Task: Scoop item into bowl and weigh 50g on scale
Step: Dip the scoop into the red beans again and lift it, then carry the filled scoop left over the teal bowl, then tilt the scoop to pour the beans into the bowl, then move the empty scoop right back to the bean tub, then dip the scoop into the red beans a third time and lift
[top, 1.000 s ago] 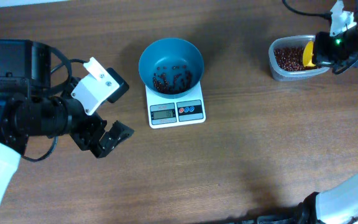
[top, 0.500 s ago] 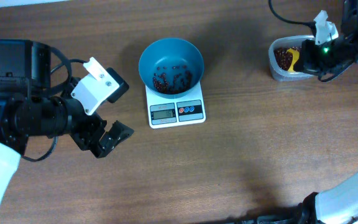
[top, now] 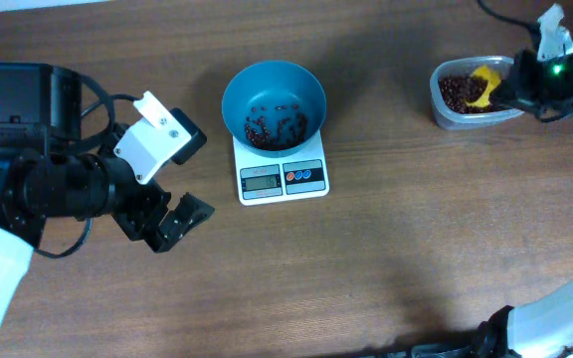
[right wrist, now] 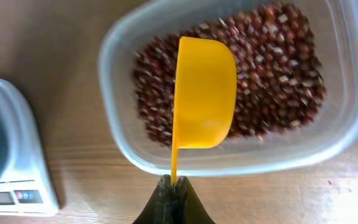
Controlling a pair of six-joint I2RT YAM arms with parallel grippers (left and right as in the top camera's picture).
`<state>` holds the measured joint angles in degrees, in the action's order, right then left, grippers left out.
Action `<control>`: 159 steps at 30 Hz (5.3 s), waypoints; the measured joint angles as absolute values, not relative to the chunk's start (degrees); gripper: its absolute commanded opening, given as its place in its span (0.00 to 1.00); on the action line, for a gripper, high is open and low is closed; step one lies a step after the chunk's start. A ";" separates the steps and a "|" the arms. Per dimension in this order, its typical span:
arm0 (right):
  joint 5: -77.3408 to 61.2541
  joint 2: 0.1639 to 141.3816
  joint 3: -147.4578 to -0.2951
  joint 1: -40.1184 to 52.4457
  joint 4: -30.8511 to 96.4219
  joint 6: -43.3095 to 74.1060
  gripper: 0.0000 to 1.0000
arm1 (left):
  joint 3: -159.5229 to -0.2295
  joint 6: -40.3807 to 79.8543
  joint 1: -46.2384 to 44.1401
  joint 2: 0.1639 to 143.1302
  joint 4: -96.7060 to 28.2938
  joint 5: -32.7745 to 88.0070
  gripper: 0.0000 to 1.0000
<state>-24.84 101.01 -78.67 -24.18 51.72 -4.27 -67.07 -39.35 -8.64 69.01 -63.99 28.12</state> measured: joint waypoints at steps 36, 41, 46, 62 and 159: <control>-65.54 101.01 -78.74 -33.89 54.70 -3.62 0.04 | -67.07 -39.35 -8.64 69.01 -63.96 28.12 0.99; -67.07 101.01 -78.76 -21.78 54.70 -3.44 0.04 | -67.07 -39.35 -8.64 69.01 -63.99 28.12 0.99; -68.20 101.01 -78.76 -10.90 48.82 -3.42 0.04 | -67.07 -39.35 -8.64 69.01 -63.99 28.12 0.99; -48.62 101.01 -78.76 10.70 33.98 -14.26 0.04 | -67.07 -39.35 -8.64 69.01 -63.96 28.12 0.99; -17.91 100.36 -70.89 -16.49 42.76 -8.73 0.04 | -67.07 -39.35 -8.64 69.01 -63.96 28.12 0.99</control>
<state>-17.91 100.36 -70.89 -16.49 42.76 -8.73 -67.07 -39.35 -8.64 69.01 -63.96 28.12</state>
